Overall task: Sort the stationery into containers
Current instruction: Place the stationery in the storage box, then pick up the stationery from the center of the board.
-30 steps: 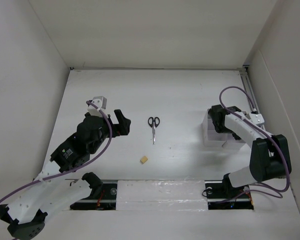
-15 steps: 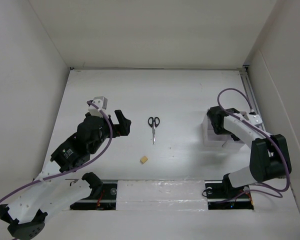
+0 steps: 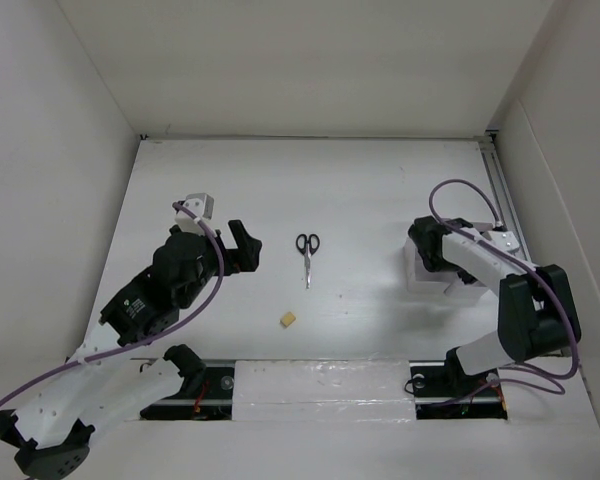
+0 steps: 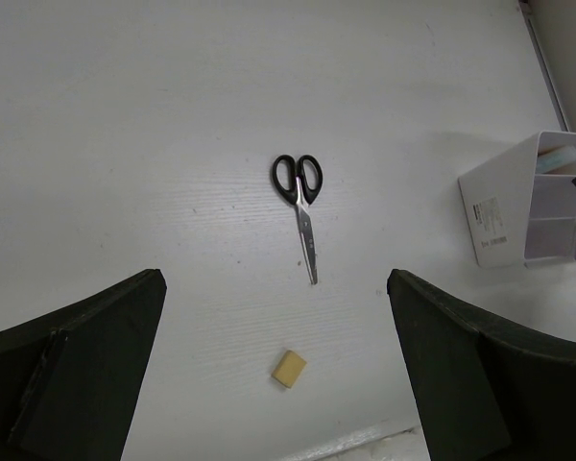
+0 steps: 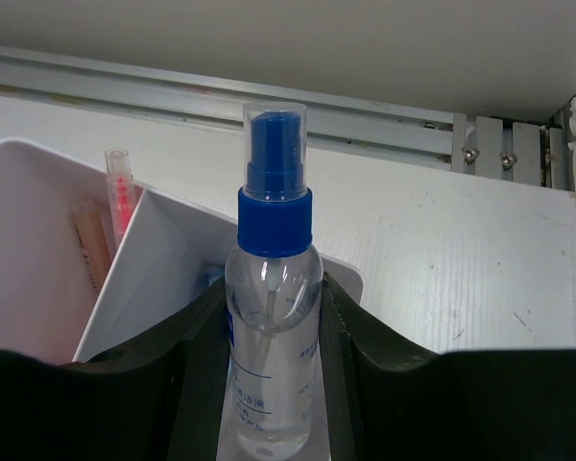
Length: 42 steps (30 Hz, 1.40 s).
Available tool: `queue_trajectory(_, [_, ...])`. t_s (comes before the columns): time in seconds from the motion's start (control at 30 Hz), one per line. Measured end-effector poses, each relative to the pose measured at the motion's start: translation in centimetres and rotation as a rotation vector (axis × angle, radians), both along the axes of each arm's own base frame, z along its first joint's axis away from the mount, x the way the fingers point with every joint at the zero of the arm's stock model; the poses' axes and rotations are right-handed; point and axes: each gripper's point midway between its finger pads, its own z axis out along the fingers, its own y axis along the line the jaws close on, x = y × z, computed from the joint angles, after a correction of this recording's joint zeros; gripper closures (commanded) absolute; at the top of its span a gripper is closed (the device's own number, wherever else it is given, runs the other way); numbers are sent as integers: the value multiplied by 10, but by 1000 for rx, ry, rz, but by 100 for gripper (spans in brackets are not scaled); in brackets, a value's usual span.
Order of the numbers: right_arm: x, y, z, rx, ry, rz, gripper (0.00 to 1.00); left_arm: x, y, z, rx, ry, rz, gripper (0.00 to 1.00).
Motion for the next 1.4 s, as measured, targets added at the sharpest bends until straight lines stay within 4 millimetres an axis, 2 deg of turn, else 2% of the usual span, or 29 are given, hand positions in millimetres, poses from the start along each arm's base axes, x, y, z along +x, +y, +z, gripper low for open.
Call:
queue_trajectory(0.13, [-1, 1, -4, -4, 16, -2, 81, -1, 0, 1, -6, -4, -4, 0])
queue_trajectory(0.23, [-2, 2, -7, -5, 18, -10, 77, -1, 0, 2, -7, -4, -6, 0])
queue_trajectory(0.37, [-3, 4, -7, -4, 1, -14, 67, -2, 0, 3, -11, -8, -7, 0])
queue_trajectory(0.4, [-3, 4, -7, -4, -2, -13, 59, -2, 0, 3, -12, -8, -7, 0])
queue_trajectory(0.5, [-3, 6, -7, -5, -7, -10, 48, -3, 0, 3, -12, -8, -9, 0])
queue_trajectory(0.73, [-5, 10, -6, -7, -16, -3, 33, -3, 0, 3, -13, -8, -10, 0])
queue_trajectory(0.87, [-7, 10, -5, -9, -16, -3, 29, -3, 0, 3, -12, -7, -10, 0])
queue_trajectory(1.03, [-5, 24, 0, -8, -20, 55, 23, -2, 0, 3, -11, -7, -10, 0])
queue_trajectory(1.13, [4, 41, 16, 22, -84, 117, 17, -2, 0, 2, -10, -6, -8, 0])
queue_trajectory(1.3, [21, 78, 64, 100, -227, 254, 7, 2, 0, -2, 8, 6, 6, 0])
queue_trajectory(1.4, [24, 99, 92, 127, -257, 352, 3, 5, -1, -7, 25, 21, 13, 0])
